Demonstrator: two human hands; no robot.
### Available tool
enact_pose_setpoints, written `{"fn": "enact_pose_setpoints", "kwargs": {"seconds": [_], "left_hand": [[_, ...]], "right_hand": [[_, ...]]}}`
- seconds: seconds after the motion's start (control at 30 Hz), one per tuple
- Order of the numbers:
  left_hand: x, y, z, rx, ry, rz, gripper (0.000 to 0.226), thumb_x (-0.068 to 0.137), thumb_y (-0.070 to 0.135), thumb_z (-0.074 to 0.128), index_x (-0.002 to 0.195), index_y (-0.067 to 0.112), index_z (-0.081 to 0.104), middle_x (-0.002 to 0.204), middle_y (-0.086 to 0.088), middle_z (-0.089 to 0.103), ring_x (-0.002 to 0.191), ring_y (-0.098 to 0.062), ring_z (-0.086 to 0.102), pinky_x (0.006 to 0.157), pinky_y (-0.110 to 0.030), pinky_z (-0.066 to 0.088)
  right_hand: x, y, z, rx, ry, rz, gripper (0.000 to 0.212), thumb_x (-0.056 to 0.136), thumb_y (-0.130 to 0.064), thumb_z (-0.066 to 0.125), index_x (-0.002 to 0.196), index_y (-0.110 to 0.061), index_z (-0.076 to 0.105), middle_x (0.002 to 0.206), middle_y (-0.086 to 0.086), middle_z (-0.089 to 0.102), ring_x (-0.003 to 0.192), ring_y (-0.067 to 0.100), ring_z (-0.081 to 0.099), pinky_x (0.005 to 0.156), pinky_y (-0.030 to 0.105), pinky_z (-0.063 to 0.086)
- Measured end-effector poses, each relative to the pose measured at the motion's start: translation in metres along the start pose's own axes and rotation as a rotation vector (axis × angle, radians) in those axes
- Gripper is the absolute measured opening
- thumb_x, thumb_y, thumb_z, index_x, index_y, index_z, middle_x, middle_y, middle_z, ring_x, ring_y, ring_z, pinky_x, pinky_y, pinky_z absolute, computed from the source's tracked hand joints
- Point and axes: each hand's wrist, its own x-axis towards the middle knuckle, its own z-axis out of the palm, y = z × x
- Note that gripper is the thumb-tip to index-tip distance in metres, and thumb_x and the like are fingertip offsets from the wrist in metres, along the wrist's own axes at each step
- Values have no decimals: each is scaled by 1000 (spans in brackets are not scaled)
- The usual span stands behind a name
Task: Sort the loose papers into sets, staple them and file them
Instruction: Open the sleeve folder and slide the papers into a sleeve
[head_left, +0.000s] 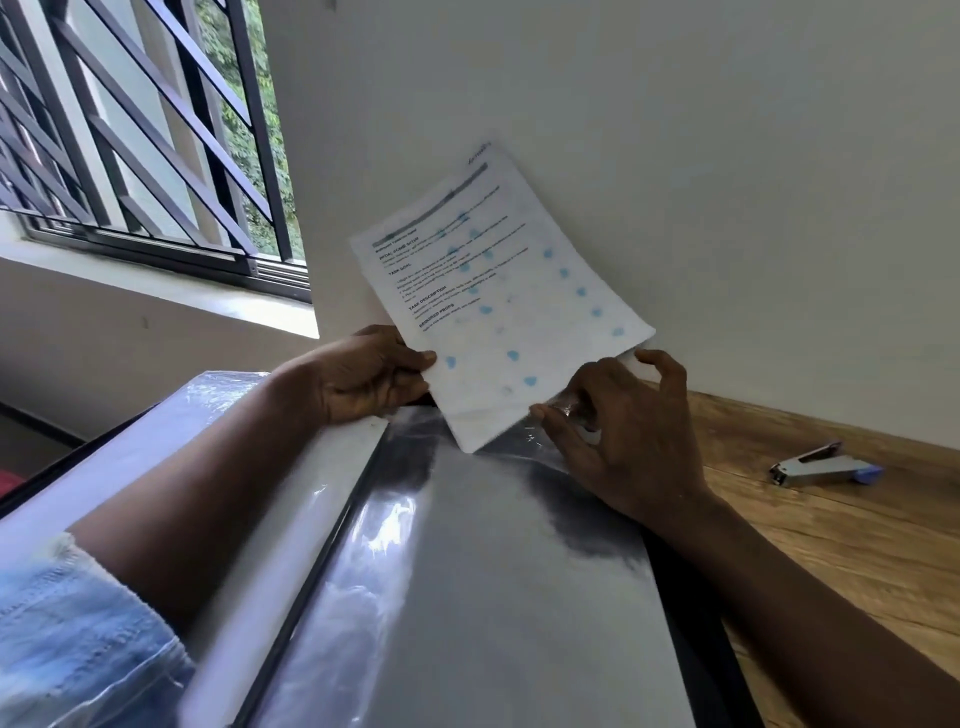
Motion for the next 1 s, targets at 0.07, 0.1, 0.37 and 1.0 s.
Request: {"fn": "enact_pose_setpoints", "kwargs": {"seconds": [0.07, 0.1, 0.37, 1.0], "left_hand": [[-3, 5, -11, 0, -3, -28, 40, 98, -10, 50, 137, -5, 56, 131, -22, 68, 93, -28, 78, 57, -26, 63], [-4, 7, -15, 19, 0, -49, 37, 100, -11, 46, 135, -5, 57, 126, -22, 69, 81, -26, 79, 52, -24, 60], [-7, 14, -29, 344, -17, -144, 28, 101, -4, 53, 123, 6, 65, 101, -13, 78, 59, -18, 74, 47, -23, 58], [23, 34, 146, 1884, -368, 528, 64, 85, 0, 54, 144, 25, 53, 152, 1, 51, 134, -20, 54, 106, -41, 47]], "right_hand": [[0, 1, 2, 71, 51, 13, 28, 92, -46, 68, 84, -20, 60, 90, -20, 46, 93, 16, 59, 104, 51, 37], [0, 1, 2, 113, 78, 34, 26, 92, -44, 69, 89, -19, 61, 97, -20, 41, 98, 18, 57, 102, 49, 38], [4, 9, 4, 478, -83, 622, 47, 102, -55, 50, 141, -30, 43, 125, 4, 58, 100, 23, 67, 92, 35, 51], [3, 20, 10, 725, -17, 628, 14, 89, -18, 77, 101, -22, 75, 86, -3, 71, 79, 9, 67, 72, 20, 50]]}}
